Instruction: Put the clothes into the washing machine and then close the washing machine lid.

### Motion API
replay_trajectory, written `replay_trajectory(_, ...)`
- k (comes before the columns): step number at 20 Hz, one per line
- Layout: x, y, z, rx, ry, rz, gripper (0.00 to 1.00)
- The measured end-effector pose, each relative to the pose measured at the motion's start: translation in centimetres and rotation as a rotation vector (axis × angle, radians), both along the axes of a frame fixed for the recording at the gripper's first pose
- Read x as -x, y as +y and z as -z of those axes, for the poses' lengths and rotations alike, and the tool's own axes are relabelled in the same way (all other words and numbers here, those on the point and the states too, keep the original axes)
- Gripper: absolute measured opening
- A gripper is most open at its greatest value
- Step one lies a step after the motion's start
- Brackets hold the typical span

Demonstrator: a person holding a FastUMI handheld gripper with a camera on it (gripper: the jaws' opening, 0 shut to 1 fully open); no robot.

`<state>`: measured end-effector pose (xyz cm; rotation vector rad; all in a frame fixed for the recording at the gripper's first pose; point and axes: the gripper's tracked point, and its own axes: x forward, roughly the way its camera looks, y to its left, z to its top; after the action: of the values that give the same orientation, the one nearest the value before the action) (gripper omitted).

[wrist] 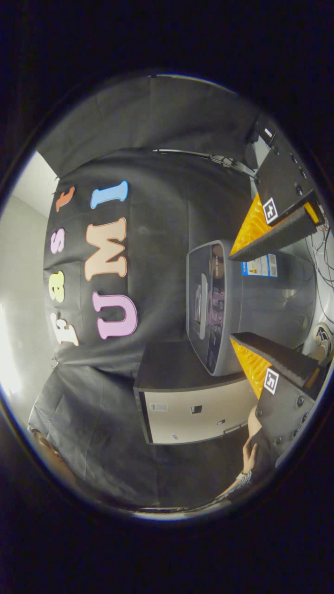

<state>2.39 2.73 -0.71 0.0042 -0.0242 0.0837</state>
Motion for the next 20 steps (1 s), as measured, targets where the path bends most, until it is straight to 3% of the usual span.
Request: replay_trajectory(20, 0.04, -0.14, 0.09, 0.000, 0.001, -0.001, 0.96)
